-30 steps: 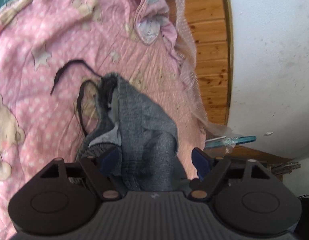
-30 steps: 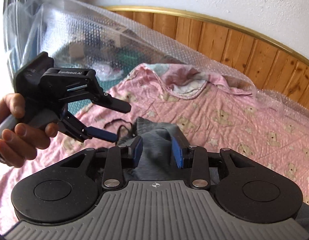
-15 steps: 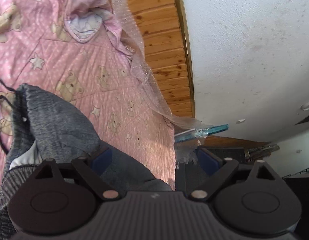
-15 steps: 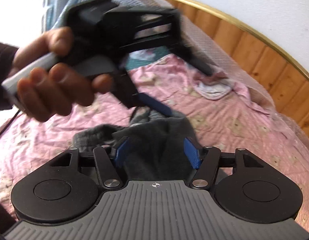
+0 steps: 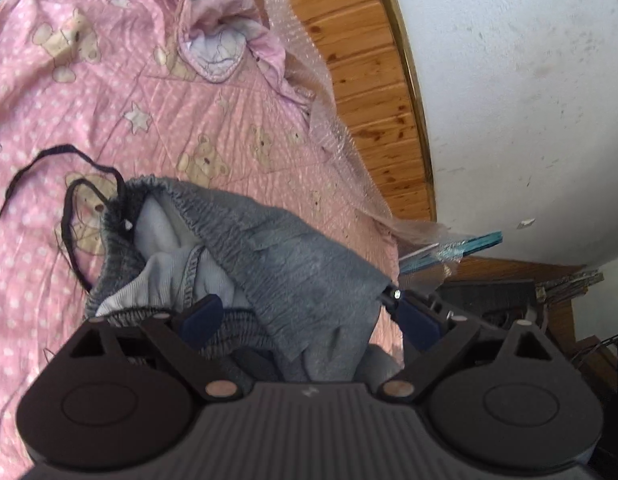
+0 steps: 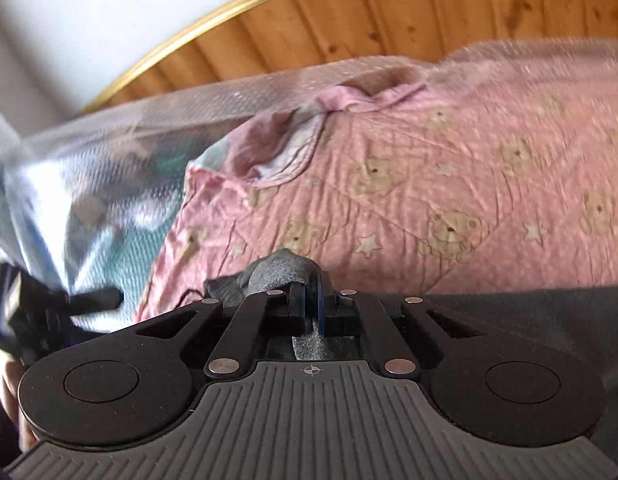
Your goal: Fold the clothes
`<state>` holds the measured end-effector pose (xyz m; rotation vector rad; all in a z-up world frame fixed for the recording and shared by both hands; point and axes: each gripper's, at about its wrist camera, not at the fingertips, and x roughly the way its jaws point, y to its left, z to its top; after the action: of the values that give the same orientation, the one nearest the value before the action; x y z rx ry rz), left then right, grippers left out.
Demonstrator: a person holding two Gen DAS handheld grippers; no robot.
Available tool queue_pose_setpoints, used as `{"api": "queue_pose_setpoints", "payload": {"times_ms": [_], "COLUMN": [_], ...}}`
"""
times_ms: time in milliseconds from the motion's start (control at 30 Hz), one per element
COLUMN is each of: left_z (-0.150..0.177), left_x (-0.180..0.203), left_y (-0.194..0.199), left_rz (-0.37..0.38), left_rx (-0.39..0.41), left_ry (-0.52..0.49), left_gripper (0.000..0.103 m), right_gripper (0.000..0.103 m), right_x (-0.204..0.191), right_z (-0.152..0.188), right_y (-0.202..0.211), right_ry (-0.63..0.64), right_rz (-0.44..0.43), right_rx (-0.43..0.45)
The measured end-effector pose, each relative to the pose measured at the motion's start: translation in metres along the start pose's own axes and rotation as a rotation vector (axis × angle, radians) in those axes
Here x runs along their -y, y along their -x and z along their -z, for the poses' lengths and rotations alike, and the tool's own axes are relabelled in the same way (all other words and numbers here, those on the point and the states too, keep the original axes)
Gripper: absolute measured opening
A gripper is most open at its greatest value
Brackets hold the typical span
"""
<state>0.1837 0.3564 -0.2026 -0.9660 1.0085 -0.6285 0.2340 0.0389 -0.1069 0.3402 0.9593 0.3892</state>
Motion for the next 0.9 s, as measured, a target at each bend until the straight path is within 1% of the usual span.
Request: {"api": "queue_pose_setpoints", "payload": {"times_ms": [33,100,167,233,267,367,433,467,500,533,567,667,767,800,833,867,900], "left_z": [0.005,0.014,0.023,0.033,0.037,0.046,0.048,0.047,0.042,0.037,0.027,-0.005,-0.052,-0.063,-0.074,-0.074,-0.066], "left_x": [0.003,0.013,0.027,0.040,0.045,0.059,0.068,0.071,0.073,0.075,0.076,0.080,0.079,0.080,0.081,0.081,0.081], "left_y": [-0.007,-0.023,-0.041,-0.057,-0.063,-0.078,-0.087,-0.089,-0.092,-0.094,-0.087,-0.063,-0.026,-0.022,-0.018,-0.021,-0.028], "left_rz": [-0.004,-0.032,-0.096,-0.158,-0.188,-0.230,-0.257,-0.258,-0.270,-0.283,-0.268,-0.217,-0.115,-0.087,-0.060,-0.068,-0.112], "left_rx": [-0.012,-0.039,-0.079,-0.097,-0.085,-0.058,-0.034,-0.028,-0.044,-0.063,-0.053,-0.021,0.037,0.018,-0.003,-0.043,-0.074], "left_ry": [-0.029,-0.113,-0.231,-0.350,-0.400,-0.506,-0.582,-0.619,-0.638,-0.655,-0.639,-0.583,-0.465,-0.446,-0.428,-0.431,-0.440], "left_gripper": [0.097,0.097,0.097,0.097,0.097,0.097,0.088,0.064,0.025,0.005,0.000,0.000,0.000,0.001,0.005,0.027,0.065], "right_gripper": [0.002,0.002,0.002,0.002,0.002,0.002,0.002,0.002,0.002,0.003,0.003,0.003,0.003,0.003,0.003,0.003,0.003], "right_x": [0.012,0.029,0.038,0.046,0.049,0.054,0.054,0.053,0.053,0.054,0.054,0.058,0.054,0.051,0.049,0.046,0.044], "right_z": [-0.003,-0.004,-0.005,-0.007,-0.009,-0.015,-0.018,-0.019,-0.021,-0.023,-0.025,-0.033,-0.042,-0.044,-0.047,-0.050,-0.053], "right_y": [-0.002,-0.009,-0.013,-0.017,-0.020,-0.026,-0.029,-0.030,-0.030,-0.031,-0.032,-0.032,-0.033,-0.034,-0.035,-0.036,-0.037], "right_ry": [-0.072,-0.177,-0.243,-0.301,-0.326,-0.359,-0.356,-0.347,-0.332,-0.318,-0.307,-0.276,-0.220,-0.200,-0.179,-0.162,-0.164], "right_rz": [-0.016,-0.057,-0.086,-0.117,-0.135,-0.160,-0.162,-0.159,-0.153,-0.147,-0.143,-0.133,-0.115,-0.109,-0.103,-0.097,-0.095], "right_rx": [-0.004,-0.019,-0.029,-0.041,-0.051,-0.076,-0.089,-0.097,-0.103,-0.110,-0.114,-0.109,-0.095,-0.091,-0.087,-0.082,-0.075]}}
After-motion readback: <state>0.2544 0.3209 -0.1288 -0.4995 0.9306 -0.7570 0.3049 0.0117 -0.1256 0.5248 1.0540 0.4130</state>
